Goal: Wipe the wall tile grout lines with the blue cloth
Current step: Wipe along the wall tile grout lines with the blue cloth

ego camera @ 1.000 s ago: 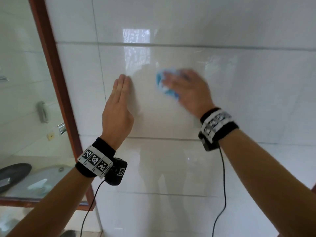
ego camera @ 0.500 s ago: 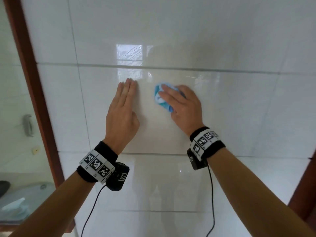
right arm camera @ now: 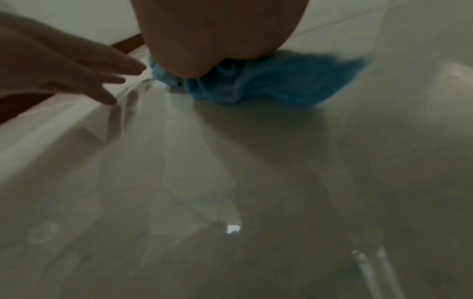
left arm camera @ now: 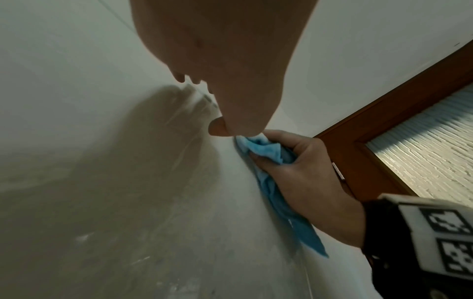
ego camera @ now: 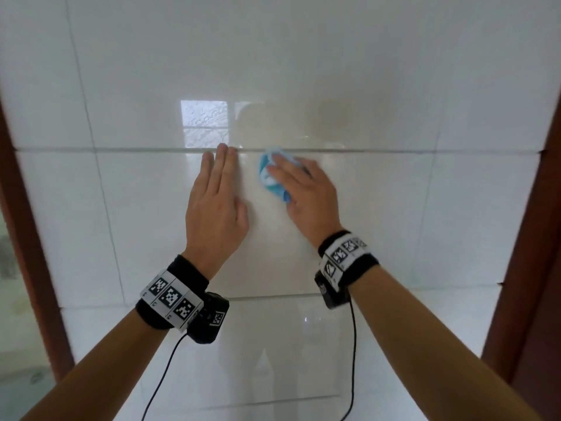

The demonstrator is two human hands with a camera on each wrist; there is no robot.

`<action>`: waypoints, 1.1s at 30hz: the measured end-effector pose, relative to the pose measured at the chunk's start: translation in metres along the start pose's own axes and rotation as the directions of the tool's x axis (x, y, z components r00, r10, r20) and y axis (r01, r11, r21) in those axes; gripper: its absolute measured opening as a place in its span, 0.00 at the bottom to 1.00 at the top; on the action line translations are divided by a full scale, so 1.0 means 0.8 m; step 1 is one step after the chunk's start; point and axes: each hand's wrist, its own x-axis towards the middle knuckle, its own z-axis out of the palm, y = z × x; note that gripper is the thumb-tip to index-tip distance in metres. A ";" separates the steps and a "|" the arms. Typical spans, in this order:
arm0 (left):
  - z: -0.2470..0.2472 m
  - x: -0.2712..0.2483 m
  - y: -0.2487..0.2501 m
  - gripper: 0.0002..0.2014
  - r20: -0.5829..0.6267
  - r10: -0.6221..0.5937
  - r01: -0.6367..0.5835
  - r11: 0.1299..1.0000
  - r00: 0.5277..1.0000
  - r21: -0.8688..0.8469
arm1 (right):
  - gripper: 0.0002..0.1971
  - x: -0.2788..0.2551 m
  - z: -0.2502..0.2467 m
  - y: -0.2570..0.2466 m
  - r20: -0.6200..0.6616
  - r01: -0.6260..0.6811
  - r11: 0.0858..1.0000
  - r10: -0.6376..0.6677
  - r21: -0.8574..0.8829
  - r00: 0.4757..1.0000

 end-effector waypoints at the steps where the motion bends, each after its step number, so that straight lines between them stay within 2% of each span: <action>1: 0.002 0.005 0.004 0.40 0.001 0.007 -0.007 1.000 1.000 0.001 | 0.24 -0.006 -0.006 0.004 0.035 0.078 0.997 -0.077 -0.013 0.996; 2: 0.003 0.009 0.007 0.40 -0.001 0.011 -0.011 1.000 1.000 0.006 | 0.24 -0.002 -0.015 0.011 0.039 0.102 0.994 -0.101 -0.026 0.994; 3: 0.004 0.014 0.011 0.41 -0.005 0.010 -0.010 1.000 1.000 0.016 | 0.24 0.012 -0.024 0.022 -0.004 0.060 0.998 -0.060 -0.033 0.998; 4: 0.005 0.018 0.013 0.40 -0.010 0.005 -0.004 1.000 1.000 0.028 | 0.26 0.031 -0.035 0.035 -0.097 -0.042 0.999 0.040 -0.020 0.994; 5: 0.006 0.022 0.015 0.40 -0.017 -0.005 0.006 0.999 1.000 0.043 | 0.27 0.055 -0.045 0.054 -0.215 -0.174 0.985 0.174 0.019 0.961; 7: 0.006 0.029 0.014 0.39 -0.019 -0.031 0.033 0.995 0.999 0.095 | 0.28 0.107 -0.067 0.096 -0.370 -0.394 0.912 0.407 0.116 0.835; 9: 0.006 0.035 0.012 0.37 -0.016 -0.053 0.055 0.987 0.998 0.151 | 0.26 0.148 -0.079 0.129 -0.393 -0.524 0.840 0.533 0.141 0.750; 11: 0.004 0.042 0.009 0.36 -0.032 -0.076 0.080 0.984 0.997 0.160 | 0.26 0.170 -0.072 0.140 -0.402 -0.577 0.807 0.574 0.128 0.714; 13: -0.001 0.049 0.003 0.35 -0.047 -0.088 0.094 0.985 0.995 0.144 | 0.26 0.179 -0.054 0.129 -0.411 -0.547 0.827 0.546 0.126 0.731; 15: -0.010 0.052 -0.005 0.34 -0.057 -0.082 0.089 0.987 0.995 0.131 | 0.27 0.183 -0.034 0.106 -0.390 -0.481 0.871 0.480 0.104 0.786; 17: -0.022 0.053 -0.012 0.33 -0.058 -0.058 0.065 0.992 0.997 0.110 | 0.28 0.181 -0.014 0.073 -0.320 -0.375 0.922 0.387 0.100 0.865; 19: -0.032 0.055 -0.018 0.34 -0.059 -0.019 0.025 0.994 0.998 0.104 | 0.28 0.171 0.002 0.040 -0.192 -0.166 0.983 0.178 0.078 0.965; 20: -0.035 0.056 -0.021 0.35 -0.057 0.001 0.005 0.994 0.998 0.107 | 0.28 0.164 0.007 0.032 -0.117 -0.026 0.999 0.032 0.047 0.993; 21: -0.038 0.057 -0.023 0.35 -0.050 0.017 -0.012 0.994 0.999 0.108 | 0.28 0.159 0.006 0.031 -0.043 0.101 0.995 -0.100 0.007 0.994; 22: -0.041 0.058 -0.024 0.36 -0.038 0.029 -0.025 0.994 0.999 0.108 | 0.28 0.161 0.000 0.036 0.015 0.175 0.984 -0.175 -0.021 0.984; 23: -0.044 0.058 -0.025 0.36 -0.027 0.032 -0.029 0.993 0.999 0.110 | 0.28 0.168 -0.007 0.045 0.028 0.182 0.983 -0.182 -0.029 0.983; 24: -0.047 0.059 -0.026 0.36 -0.017 0.030 -0.028 0.993 0.999 0.111 | 0.29 0.181 -0.015 0.054 -0.010 0.124 0.992 -0.124 -0.018 0.992; 26: -0.054 0.062 -0.026 0.35 -0.006 0.036 -0.036 0.994 0.999 0.099 | 0.28 0.217 -0.025 0.072 -0.159 -0.081 0.996 0.085 0.030 0.984; 28: -0.062 0.067 -0.026 0.34 -0.038 0.054 -0.052 0.996 0.998 0.066 | 0.26 0.249 -0.021 0.075 -0.217 -0.224 0.972 0.234 0.069 0.948; 29: -0.066 0.069 -0.026 0.35 -0.057 0.052 -0.050 0.998 0.997 0.043 | 0.26 0.255 -0.014 0.067 -0.229 -0.238 0.968 0.251 0.084 0.940; 31: -0.073 0.069 -0.027 0.38 -0.094 0.009 -0.006 1.000 0.996 0.028 | 0.27 0.243 0.008 0.038 -0.221 -0.179 0.976 0.204 0.127 0.954; 33: -0.077 0.066 -0.031 0.40 -0.122 -0.046 0.055 0.996 0.992 0.075 | 0.29 0.203 0.028 0.003 -0.134 -0.009 0.988 0.030 0.152 0.991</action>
